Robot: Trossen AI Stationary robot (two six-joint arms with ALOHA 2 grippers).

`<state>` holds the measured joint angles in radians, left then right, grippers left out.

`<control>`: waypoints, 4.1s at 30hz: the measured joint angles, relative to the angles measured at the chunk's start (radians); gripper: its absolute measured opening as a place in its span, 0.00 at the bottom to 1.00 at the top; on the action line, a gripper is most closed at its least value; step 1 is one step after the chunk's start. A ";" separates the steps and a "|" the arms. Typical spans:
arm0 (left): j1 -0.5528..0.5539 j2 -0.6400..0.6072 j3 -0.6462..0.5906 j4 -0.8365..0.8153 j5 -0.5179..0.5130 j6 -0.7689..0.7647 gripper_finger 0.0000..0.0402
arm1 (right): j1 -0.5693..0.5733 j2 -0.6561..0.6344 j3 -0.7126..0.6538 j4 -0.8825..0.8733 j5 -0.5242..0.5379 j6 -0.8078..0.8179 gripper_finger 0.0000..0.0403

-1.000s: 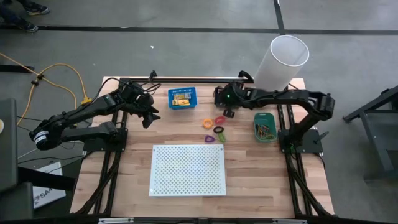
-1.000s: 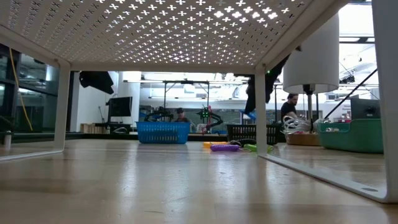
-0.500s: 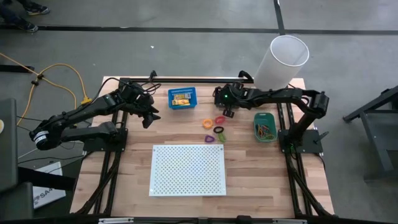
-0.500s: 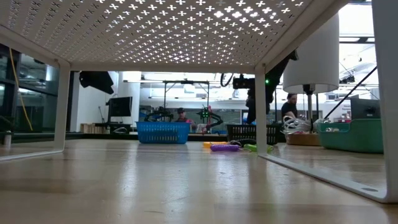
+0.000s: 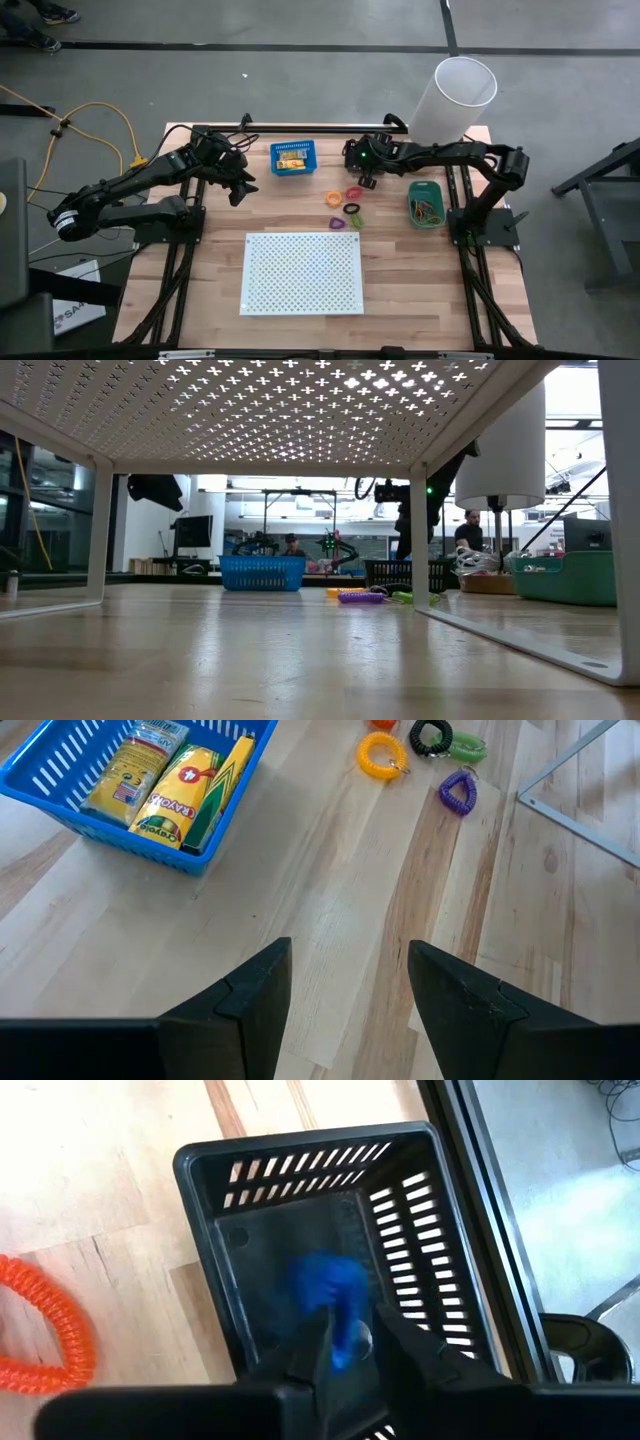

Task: Pick & Place Office Desk Supplies
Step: Put the blue spring keychain into the black bin, then put the black spring keychain into the black bin

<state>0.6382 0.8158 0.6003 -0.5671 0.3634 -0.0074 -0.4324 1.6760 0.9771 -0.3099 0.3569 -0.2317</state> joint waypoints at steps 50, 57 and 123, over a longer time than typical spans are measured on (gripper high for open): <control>0.000 0.000 0.000 0.000 0.000 0.000 0.49 | 0.149 -0.110 0.000 -0.111 -0.319 -0.137 0.22; 0.000 0.000 0.000 0.000 0.000 0.000 0.49 | 0.151 -0.111 0.000 -0.147 -0.410 -0.136 0.22; 0.000 0.000 0.000 0.001 0.000 0.000 0.49 | 0.292 -0.032 -0.158 0.143 -0.393 -0.284 0.22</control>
<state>0.6383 0.8158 0.6003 -0.5663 0.3630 -0.0074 -0.1402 1.6444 0.8188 -0.1672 -0.0359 -0.5162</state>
